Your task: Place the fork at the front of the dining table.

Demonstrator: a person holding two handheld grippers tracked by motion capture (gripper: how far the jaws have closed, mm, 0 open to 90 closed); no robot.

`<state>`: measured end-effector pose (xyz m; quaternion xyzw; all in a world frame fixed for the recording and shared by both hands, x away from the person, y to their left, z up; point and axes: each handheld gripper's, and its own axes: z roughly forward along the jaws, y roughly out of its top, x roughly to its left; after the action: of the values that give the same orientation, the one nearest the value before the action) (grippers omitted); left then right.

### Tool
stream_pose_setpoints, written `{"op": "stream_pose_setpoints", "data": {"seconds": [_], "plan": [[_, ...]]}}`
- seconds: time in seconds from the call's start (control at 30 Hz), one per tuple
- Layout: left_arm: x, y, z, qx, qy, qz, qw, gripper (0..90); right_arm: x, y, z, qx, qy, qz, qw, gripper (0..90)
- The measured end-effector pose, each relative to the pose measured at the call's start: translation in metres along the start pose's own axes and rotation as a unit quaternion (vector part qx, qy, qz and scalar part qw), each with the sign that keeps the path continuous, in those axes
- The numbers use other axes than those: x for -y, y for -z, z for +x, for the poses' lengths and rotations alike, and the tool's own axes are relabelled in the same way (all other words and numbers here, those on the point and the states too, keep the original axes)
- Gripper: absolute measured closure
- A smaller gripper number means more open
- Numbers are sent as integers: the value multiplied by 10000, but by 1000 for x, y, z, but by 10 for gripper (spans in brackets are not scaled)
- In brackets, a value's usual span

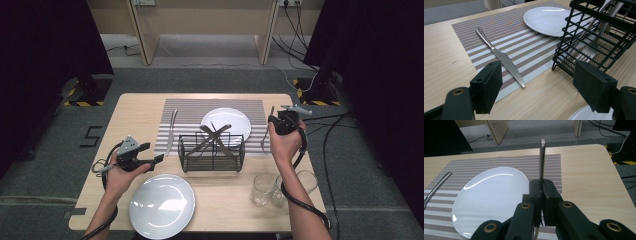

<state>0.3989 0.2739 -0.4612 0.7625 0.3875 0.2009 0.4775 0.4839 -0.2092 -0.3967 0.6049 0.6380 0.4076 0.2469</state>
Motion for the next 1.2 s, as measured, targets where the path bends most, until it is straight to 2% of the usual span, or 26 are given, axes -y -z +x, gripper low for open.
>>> {"op": "stream_pose_setpoints", "data": {"seconds": [1.2], "plan": [[1,0,1,-15,12,4,10000,233,4,-3,-3,39,-74,132,9999,872]]}}
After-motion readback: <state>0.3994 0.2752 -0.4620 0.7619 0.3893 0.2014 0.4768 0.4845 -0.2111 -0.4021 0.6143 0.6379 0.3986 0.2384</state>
